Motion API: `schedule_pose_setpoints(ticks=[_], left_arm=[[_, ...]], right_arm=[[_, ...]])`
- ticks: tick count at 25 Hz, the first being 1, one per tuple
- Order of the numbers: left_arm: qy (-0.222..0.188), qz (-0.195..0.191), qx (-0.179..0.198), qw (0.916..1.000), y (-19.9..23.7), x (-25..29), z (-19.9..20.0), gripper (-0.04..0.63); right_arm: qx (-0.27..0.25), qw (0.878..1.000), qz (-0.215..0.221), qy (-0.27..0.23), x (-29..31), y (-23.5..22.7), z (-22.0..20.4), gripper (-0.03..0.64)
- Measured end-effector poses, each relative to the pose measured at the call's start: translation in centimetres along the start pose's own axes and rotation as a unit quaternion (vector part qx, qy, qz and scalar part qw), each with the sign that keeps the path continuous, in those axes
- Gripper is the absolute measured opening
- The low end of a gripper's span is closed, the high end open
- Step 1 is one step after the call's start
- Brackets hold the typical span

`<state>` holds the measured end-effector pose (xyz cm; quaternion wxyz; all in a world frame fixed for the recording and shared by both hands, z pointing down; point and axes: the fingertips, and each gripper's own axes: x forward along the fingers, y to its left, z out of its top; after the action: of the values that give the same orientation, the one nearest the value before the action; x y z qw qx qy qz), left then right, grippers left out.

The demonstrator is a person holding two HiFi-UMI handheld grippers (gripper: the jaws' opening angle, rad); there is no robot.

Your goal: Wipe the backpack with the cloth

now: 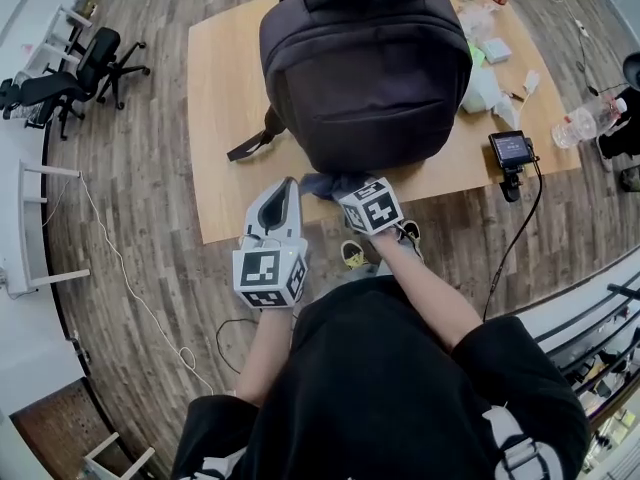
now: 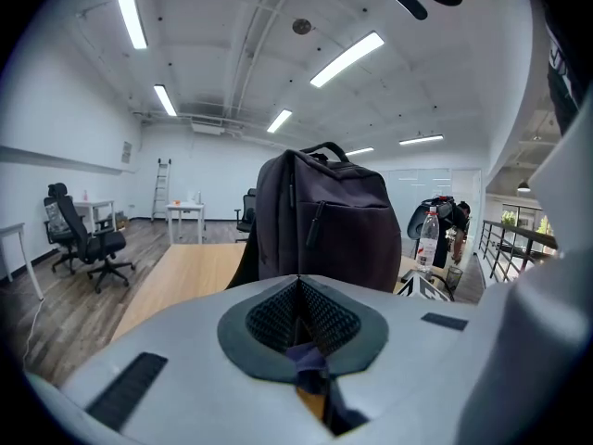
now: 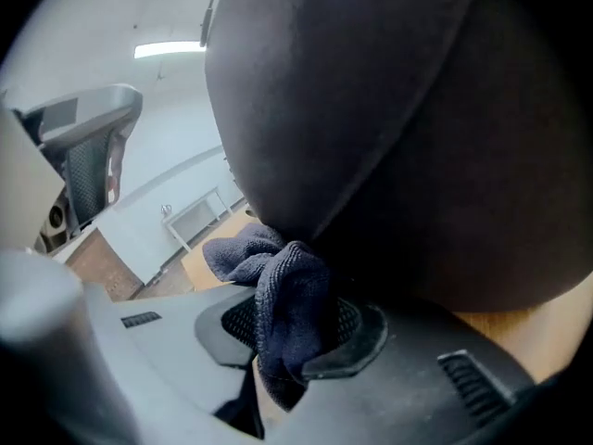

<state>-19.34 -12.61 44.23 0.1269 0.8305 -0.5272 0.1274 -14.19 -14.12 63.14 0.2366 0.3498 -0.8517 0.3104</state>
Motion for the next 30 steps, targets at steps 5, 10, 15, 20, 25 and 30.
schedule_pose_setpoints(ticks=[5,10,15,20,25,30], left_arm=[[0.001,0.016,-0.005,0.9999,1.4,-0.6,-0.2,0.018],[0.003,0.002,-0.006,1.0,0.6,0.1,-0.3,0.017],[0.001,-0.018,-0.003,0.9998,-0.7,1.1,-0.2,0.017],[-0.004,-0.039,0.003,0.9992,-2.2,2.0,0.4,0.018],[-0.003,-0.053,0.007,0.9986,-3.3,2.3,0.6,0.017],[-0.005,-0.06,0.009,0.9981,-3.9,2.3,0.6,0.018]], right_arm=[[0.063,0.998,0.013,0.004,1.1,-0.7,-0.6,0.091],[0.117,0.993,0.009,0.003,-0.4,-3.6,-1.5,0.091],[0.149,0.989,-0.024,-0.003,-3.9,-8.3,-2.8,0.089],[0.17,0.983,-0.066,-0.013,-8.2,-13.6,-3.7,0.089],[0.146,0.981,-0.124,-0.028,-12.8,-17.6,-3.6,0.089],[0.074,0.985,-0.145,-0.061,-16.3,-16.8,-1.0,0.087]])
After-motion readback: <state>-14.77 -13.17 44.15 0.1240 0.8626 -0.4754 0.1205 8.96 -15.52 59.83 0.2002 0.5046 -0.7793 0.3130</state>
